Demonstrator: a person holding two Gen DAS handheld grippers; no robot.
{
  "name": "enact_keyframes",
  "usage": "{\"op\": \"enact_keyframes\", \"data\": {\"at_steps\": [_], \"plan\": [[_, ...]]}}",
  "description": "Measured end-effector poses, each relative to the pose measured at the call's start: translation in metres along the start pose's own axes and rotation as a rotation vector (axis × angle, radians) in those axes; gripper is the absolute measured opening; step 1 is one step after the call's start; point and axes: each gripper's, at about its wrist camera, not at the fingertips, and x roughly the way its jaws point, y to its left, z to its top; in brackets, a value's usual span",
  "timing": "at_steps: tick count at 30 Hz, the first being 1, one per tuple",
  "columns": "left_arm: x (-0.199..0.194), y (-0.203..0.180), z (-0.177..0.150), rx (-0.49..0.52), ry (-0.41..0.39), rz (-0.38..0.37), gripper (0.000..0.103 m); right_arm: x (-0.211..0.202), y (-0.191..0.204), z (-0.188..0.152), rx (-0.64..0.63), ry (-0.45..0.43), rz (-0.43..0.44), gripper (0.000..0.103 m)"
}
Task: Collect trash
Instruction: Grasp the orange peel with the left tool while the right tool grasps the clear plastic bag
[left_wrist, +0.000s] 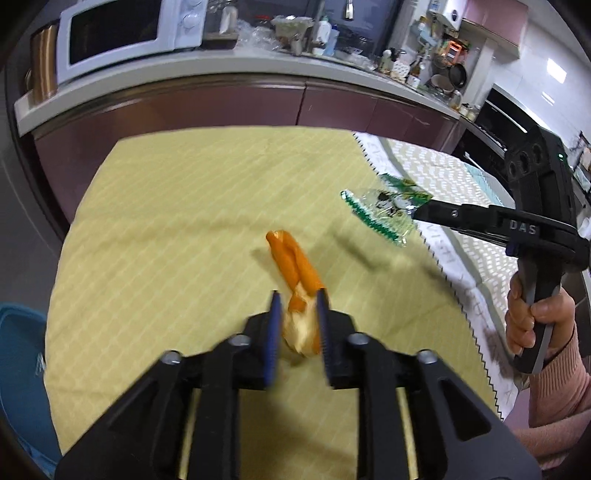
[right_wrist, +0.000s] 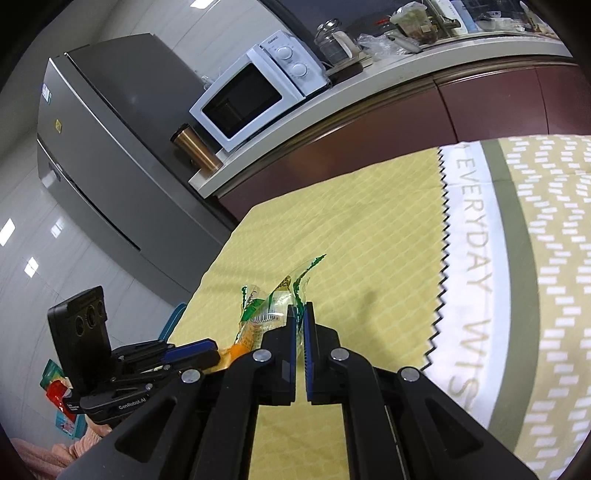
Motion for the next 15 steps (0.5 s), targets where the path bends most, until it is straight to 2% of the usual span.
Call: {"op": "enact_keyframes", "data": {"at_steps": [2,6,7,9,10,11,15], "plan": [[0.002,0.001,-0.006,-0.009,0.008,0.000,0.034,0.002,0.001,-0.003,0.003,0.006,0.002,0.003],[0.009,0.010,-0.010,-0.030,0.019,0.005,0.038,0.004,0.002,-0.007,0.009,0.016,0.012,0.003],[0.009,0.010,-0.010,-0.028,0.015,0.005,0.038,0.004,0.003,-0.008,0.009,0.018,0.014,0.003],[0.008,0.011,-0.012,-0.029,0.012,-0.003,0.030,0.005,0.004,-0.010,0.009,0.019,0.017,0.003],[0.008,0.011,-0.013,-0.031,0.014,-0.012,0.021,0.005,0.005,-0.010,0.008,0.019,0.020,0.003],[0.010,0.008,-0.010,-0.032,0.015,-0.020,0.018,0.006,0.007,-0.011,0.007,0.018,0.020,0.003],[0.006,0.005,-0.014,-0.022,0.001,-0.007,0.014,0.006,0.012,-0.014,0.005,0.018,0.029,0.003]]}}
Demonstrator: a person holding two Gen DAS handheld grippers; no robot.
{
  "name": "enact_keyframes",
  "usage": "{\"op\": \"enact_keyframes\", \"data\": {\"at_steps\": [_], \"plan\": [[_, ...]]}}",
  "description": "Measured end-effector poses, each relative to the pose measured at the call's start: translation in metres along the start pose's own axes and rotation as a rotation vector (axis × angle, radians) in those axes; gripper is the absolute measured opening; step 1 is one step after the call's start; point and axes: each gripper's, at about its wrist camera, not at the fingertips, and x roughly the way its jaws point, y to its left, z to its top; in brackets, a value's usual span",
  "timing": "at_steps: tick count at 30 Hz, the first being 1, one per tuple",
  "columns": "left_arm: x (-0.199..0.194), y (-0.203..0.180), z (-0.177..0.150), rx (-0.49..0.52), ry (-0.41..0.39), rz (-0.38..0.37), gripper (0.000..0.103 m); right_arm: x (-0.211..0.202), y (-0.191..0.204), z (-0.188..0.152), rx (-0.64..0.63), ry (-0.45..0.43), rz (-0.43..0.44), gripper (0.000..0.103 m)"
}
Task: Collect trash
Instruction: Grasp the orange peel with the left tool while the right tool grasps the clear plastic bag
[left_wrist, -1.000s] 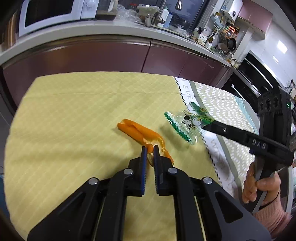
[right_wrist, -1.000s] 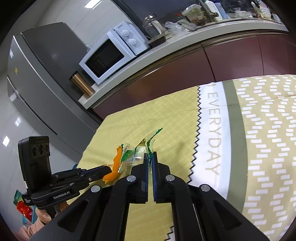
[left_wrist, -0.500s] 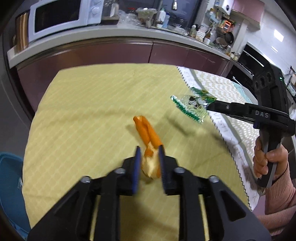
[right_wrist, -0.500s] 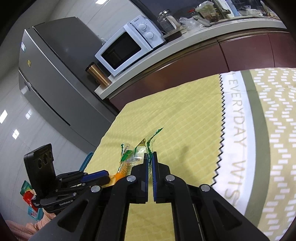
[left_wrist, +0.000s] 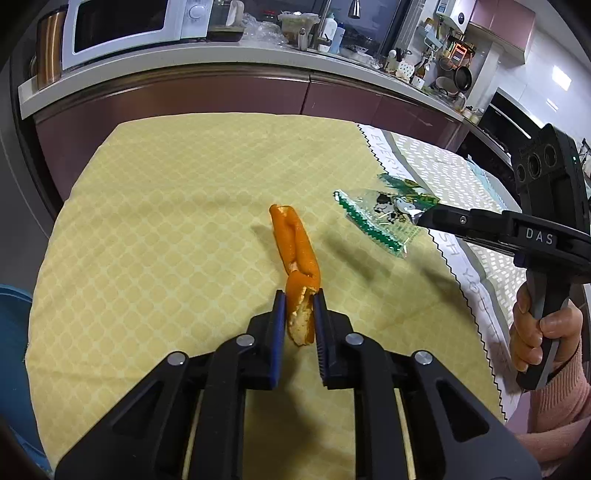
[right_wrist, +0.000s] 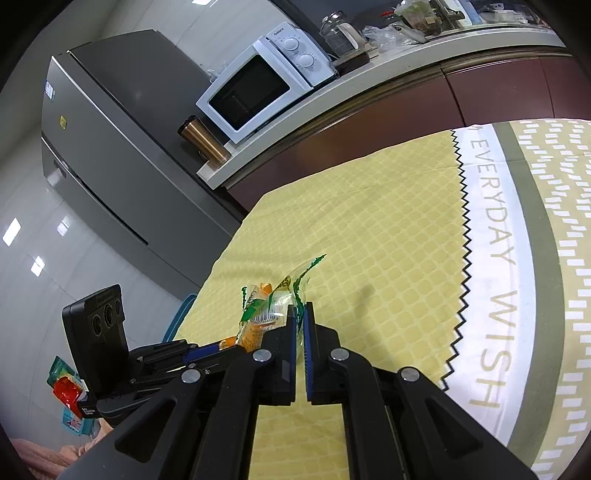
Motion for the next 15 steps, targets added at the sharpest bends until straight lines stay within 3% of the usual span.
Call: {"op": "enact_keyframes", "data": {"at_steps": [15], "plan": [[-0.040,-0.002,-0.009,-0.003,-0.065,0.037,0.008,0.003,0.026,-0.008,-0.036,0.007,0.038,0.003]]}}
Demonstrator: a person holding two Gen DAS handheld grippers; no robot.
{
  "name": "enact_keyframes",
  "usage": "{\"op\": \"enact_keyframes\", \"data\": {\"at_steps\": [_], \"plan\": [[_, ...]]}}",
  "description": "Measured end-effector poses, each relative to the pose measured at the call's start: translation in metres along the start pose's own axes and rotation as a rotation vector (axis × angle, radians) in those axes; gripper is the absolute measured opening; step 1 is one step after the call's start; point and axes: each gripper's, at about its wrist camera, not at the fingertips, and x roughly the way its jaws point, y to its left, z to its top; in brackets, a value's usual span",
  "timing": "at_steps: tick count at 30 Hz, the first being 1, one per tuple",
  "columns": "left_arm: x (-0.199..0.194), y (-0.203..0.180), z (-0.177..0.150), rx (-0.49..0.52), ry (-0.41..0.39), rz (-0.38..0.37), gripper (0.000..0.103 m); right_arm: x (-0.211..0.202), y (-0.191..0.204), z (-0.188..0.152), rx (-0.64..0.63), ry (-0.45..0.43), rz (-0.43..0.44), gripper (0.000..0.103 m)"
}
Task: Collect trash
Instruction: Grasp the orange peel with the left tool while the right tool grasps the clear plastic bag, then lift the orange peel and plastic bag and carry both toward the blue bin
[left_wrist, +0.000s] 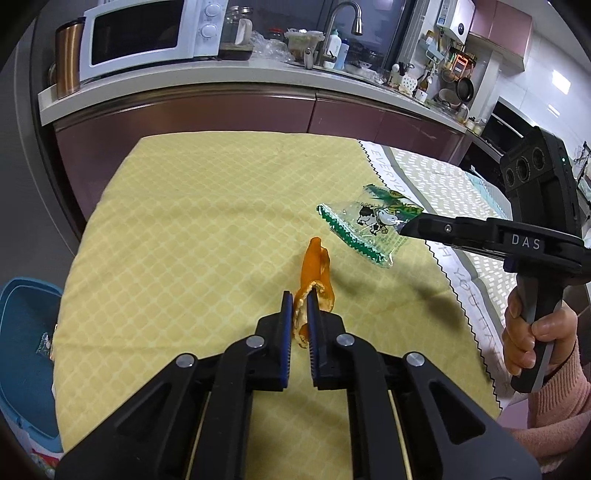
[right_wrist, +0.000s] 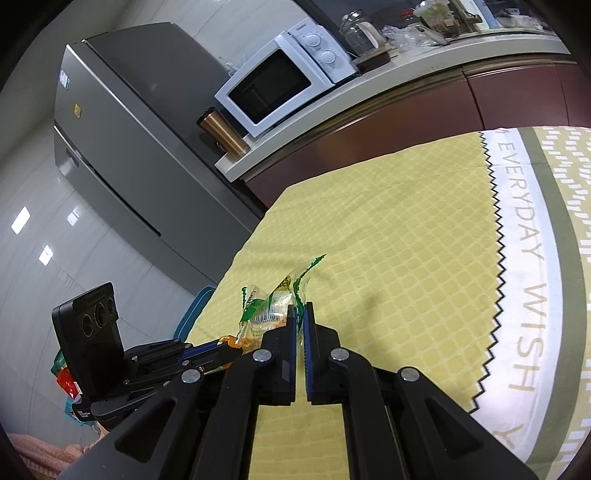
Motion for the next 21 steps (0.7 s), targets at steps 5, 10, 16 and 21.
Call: {"op": "enact_keyframes", "data": {"at_steps": [5,10,16,21], "plan": [[-0.013,0.007,-0.008,-0.018,-0.015,0.011,0.008,0.003,0.010,-0.002,-0.013,0.005,0.011,0.003],[-0.024,0.017,-0.011,-0.031,-0.030,0.021,0.008,0.007,0.018,-0.004,-0.022,0.010,0.019,0.003],[-0.044,0.027,-0.017,-0.050,-0.061,0.036,0.008,0.010,0.029,-0.003,-0.041,0.016,0.036,0.003],[-0.061,0.038,-0.025,-0.062,-0.079,0.053,0.008,0.014,0.037,-0.005,-0.050,0.021,0.048,0.003]]}}
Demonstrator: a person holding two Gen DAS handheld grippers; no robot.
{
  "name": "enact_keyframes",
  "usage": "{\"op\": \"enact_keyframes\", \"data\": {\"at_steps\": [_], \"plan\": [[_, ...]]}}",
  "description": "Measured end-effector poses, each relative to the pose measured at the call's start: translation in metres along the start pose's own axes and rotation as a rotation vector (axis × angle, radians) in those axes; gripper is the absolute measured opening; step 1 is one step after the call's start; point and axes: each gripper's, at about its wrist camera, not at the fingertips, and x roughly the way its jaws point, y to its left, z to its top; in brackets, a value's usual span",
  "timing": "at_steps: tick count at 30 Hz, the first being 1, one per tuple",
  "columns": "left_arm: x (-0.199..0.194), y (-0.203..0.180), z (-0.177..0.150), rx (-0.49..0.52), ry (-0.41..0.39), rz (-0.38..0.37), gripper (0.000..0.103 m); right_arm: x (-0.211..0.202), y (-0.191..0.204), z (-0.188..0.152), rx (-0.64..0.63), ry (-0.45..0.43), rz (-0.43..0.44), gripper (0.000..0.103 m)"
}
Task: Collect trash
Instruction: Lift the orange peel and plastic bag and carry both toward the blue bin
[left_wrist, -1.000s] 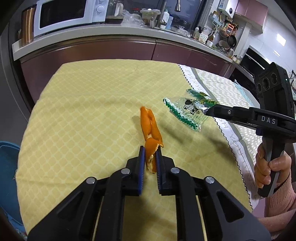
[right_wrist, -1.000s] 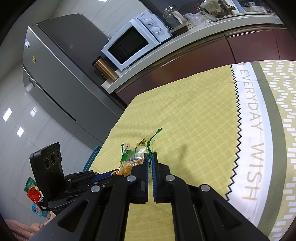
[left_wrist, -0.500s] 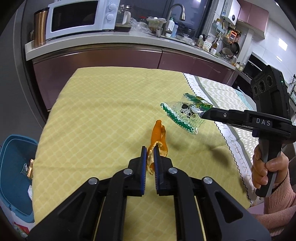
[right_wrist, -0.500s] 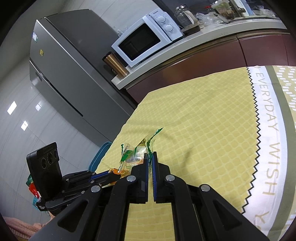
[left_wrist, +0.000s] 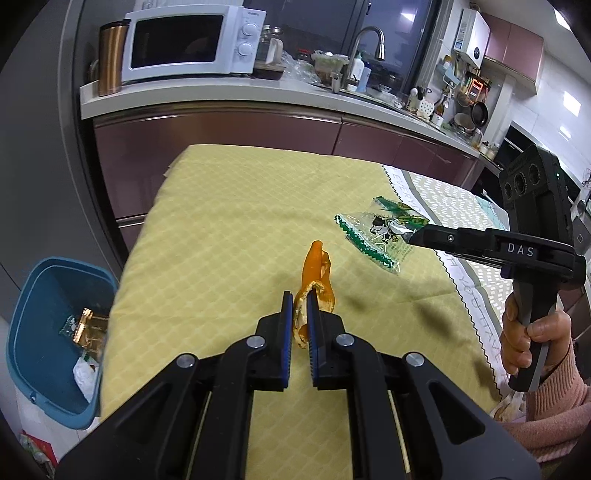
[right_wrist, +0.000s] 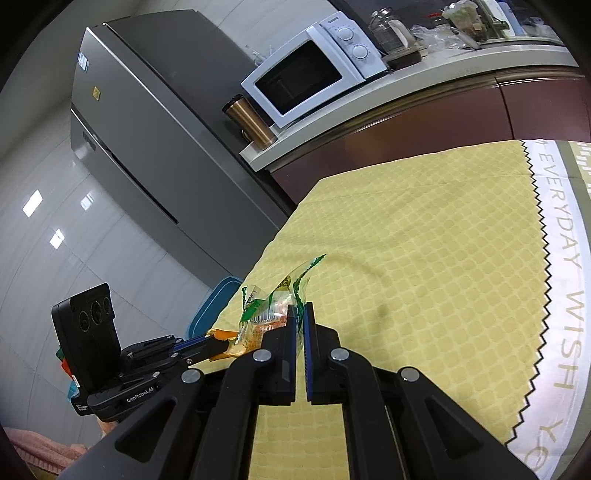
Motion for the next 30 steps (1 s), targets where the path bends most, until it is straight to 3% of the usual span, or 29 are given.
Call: {"op": "enact_keyframes", "data": {"at_steps": [30], "plan": [[-0.061,0.058,-0.013,-0.099,-0.083,0.118,0.008,0.041,0.038,0.004,-0.071,0.078,0.074,0.003]]}}
